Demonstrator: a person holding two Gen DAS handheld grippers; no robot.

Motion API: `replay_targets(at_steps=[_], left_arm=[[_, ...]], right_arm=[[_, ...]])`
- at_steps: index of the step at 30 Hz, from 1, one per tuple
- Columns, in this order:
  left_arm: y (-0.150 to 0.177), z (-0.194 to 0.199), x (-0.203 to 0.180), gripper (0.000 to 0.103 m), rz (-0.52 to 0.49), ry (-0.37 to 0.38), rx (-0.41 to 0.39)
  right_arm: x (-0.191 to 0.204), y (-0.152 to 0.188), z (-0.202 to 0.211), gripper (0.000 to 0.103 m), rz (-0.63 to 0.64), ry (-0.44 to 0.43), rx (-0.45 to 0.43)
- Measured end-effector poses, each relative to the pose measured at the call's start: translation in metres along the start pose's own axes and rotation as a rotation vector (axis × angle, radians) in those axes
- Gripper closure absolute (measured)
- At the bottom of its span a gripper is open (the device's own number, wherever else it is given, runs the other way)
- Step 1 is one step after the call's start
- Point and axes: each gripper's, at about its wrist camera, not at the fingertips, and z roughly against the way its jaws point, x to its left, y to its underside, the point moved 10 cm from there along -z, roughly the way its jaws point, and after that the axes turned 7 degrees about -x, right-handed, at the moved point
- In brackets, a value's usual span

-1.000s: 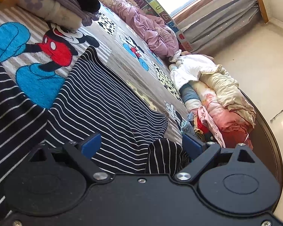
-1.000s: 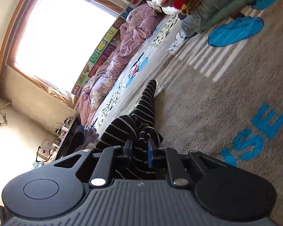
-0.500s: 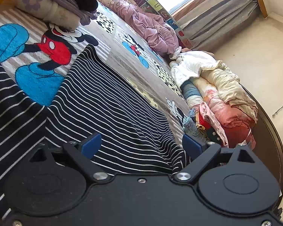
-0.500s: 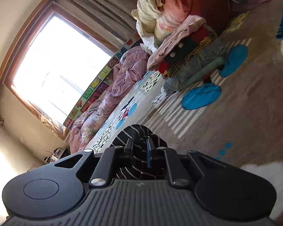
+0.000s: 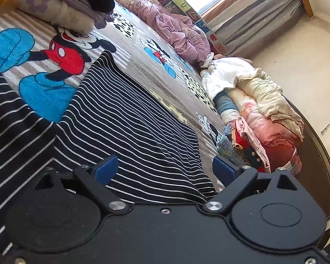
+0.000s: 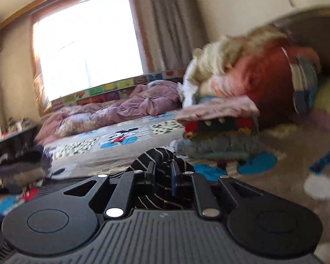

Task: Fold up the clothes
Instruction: 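Smooth the folded sleeve with the right gripper while the left gripper holds the garment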

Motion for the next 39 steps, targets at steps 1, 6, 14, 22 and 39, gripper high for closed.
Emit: replay_targets(at_steps=[1,6,14,22,39], left_arm=[[0.0,0.0,0.0,0.01,0.001,0.0,0.0],[-0.002,0.001,0.001,0.01,0.007,0.001,-0.005],[-0.004,0.003,0.002,0.01,0.014,0.005,-0.01],[-0.004,0.003,0.002,0.01,0.012,0.003,-0.01],[-0.005,0.004,0.006,0.009,0.02,-0.003,-0.012]], right_arm=[[0.021,-0.001,0.0,0.088,0.102,-0.037,-0.003],[0.112,0.024,0.008,0.088,0.55,-0.221,0.001],[0.187,0.089,0.039,0.086,0.793,-0.454,0.137],[0.198,0.111,0.05,0.083,0.745,-0.51,0.232],[0.091,0.012,0.037,0.055,-0.241,-0.374,0.271]])
